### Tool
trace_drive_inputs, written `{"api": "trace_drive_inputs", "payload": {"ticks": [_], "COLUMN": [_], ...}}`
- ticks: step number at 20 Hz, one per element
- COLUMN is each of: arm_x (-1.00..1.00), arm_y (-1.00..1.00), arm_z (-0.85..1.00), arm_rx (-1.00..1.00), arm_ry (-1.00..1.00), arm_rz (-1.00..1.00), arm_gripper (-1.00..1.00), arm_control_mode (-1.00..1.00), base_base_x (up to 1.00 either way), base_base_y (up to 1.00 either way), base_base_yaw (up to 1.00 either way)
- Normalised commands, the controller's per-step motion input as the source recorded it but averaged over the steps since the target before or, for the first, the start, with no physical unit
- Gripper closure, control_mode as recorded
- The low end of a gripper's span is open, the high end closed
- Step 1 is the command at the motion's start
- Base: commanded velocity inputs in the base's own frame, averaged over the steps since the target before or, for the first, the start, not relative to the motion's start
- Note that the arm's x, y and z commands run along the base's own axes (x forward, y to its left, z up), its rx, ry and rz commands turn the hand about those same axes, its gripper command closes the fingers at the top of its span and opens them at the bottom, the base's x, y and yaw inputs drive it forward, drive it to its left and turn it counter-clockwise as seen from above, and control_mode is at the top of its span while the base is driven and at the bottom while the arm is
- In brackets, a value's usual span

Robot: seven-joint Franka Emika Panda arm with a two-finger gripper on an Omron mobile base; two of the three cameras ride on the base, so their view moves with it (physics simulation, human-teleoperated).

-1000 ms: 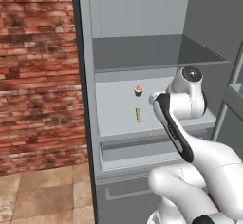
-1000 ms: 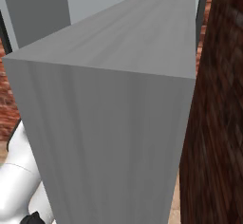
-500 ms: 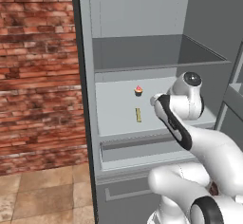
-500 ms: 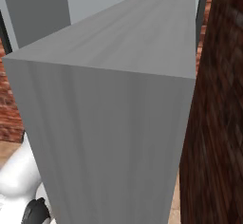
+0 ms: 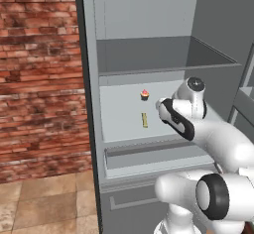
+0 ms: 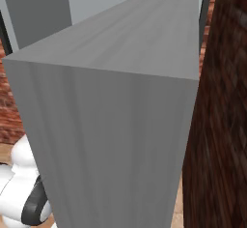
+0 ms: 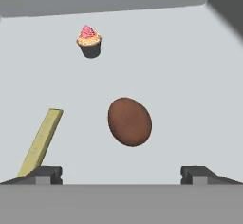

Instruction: Pick the egg and butter from the fridge and place them by the bowl for mixing.

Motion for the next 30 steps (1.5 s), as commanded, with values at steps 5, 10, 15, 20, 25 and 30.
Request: {"api": "trace_drive_inputs", "payload": {"ticks": [5, 10, 15, 20, 25, 30], "arm_x": [0.26, 0.26, 0.21, 0.25, 0.27, 0.25], "arm_y": [0.0, 0.0, -0.04, -0.06, -0.09, -0.11], "arm_z": [-0.26, -0.24, -0.2, -0.17, -0.12, -0.15], "arm_rx": [-0.02, -0.06, -0.07, -0.03, 0.0, 0.0], "arm_ry": [0.0, -0.01, 0.0, 0.0, 0.0, 0.0], "arm_rz": [0.05, 0.03, 0.02, 0.0, 0.0, 0.0], "arm_gripper": [-1.0, -1.0, -1.0, -1.0, -1.0, -1.0], "arm_control_mode": [-1.0, -1.0, -1.0, -1.0, -1.0, -1.0], "base_base_x": [0.0, 0.0, 0.0, 0.0, 0.0, 0.0], "base_base_y": [0.0, 0.0, 0.0, 0.0, 0.0, 0.0], "base_base_yaw": [0.0, 0.0, 0.0, 0.0, 0.0, 0.0]}}
